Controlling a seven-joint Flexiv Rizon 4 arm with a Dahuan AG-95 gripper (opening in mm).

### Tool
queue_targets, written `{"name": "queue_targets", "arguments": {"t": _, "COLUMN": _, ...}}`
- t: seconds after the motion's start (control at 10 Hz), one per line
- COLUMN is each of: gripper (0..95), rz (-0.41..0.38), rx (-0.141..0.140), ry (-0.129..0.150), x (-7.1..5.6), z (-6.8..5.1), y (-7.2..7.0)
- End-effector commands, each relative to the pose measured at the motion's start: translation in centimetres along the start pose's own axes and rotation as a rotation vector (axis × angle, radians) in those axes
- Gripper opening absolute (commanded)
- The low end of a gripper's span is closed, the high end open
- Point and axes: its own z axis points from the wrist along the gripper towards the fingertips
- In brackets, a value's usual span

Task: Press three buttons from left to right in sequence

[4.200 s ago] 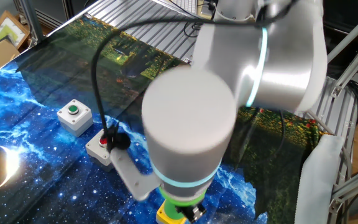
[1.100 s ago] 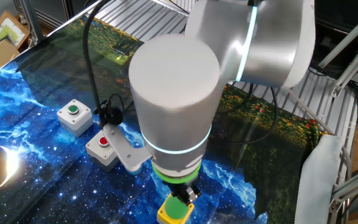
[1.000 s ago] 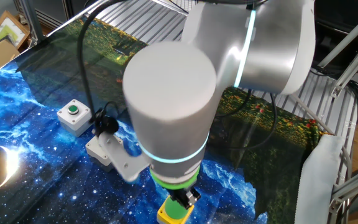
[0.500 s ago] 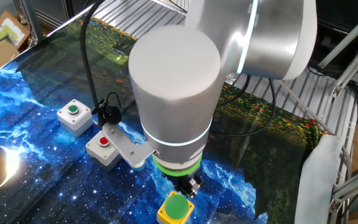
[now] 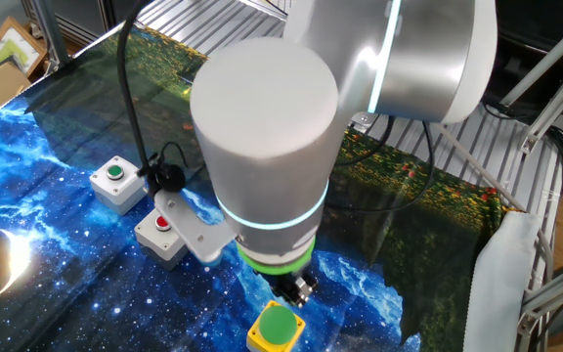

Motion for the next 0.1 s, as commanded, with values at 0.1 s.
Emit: {"name": "queue_targets", "arguments": {"t": 0.1, "gripper": 38.0, "rz": -0.001, "rx": -0.003, "ry": -0.004, "x": 0.15, "z": -0.01, "y": -0.29}}
